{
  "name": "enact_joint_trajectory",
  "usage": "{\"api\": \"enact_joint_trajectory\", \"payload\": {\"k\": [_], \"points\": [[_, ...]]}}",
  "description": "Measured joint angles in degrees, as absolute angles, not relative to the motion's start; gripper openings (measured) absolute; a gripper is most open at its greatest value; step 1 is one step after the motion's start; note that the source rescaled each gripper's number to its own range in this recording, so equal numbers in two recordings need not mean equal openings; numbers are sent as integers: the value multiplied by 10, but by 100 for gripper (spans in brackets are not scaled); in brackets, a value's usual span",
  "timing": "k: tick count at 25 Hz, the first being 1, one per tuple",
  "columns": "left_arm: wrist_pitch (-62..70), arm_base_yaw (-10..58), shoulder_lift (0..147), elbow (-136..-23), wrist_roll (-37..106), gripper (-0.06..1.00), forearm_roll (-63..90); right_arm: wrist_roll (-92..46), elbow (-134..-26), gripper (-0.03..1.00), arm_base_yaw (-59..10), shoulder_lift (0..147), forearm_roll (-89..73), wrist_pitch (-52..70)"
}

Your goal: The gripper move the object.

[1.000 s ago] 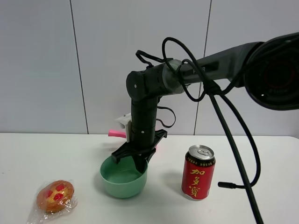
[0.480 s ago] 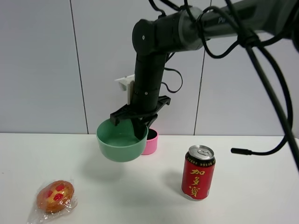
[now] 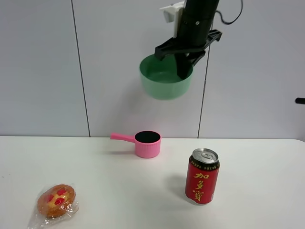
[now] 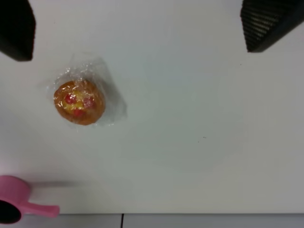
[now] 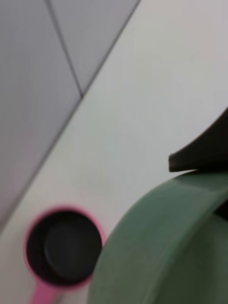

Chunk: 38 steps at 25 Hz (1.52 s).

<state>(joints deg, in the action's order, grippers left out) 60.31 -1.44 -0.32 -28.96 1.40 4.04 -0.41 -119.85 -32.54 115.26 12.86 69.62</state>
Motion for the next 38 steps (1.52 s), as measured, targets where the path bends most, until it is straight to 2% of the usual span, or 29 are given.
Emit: {"api": "enact_joint_trajectory", "payload": {"k": [14, 18, 27, 33, 38], "points": [[603, -14, -3, -290, 14, 100, 40, 8, -1198, 0, -261, 1069, 200, 702], [603, -14, -3, -290, 14, 100, 40, 51, -1193, 0, -239, 1067, 199, 702], [603, -14, -3, -290, 14, 100, 40, 138, -1018, 0, -176, 1084, 184, 697], [603, -14, -3, -290, 14, 100, 40, 215, -914, 0, -140, 1114, 156, 558], [603, -14, -3, -290, 14, 100, 40, 280, -893, 0, -124, 1158, 136, 450]]}}
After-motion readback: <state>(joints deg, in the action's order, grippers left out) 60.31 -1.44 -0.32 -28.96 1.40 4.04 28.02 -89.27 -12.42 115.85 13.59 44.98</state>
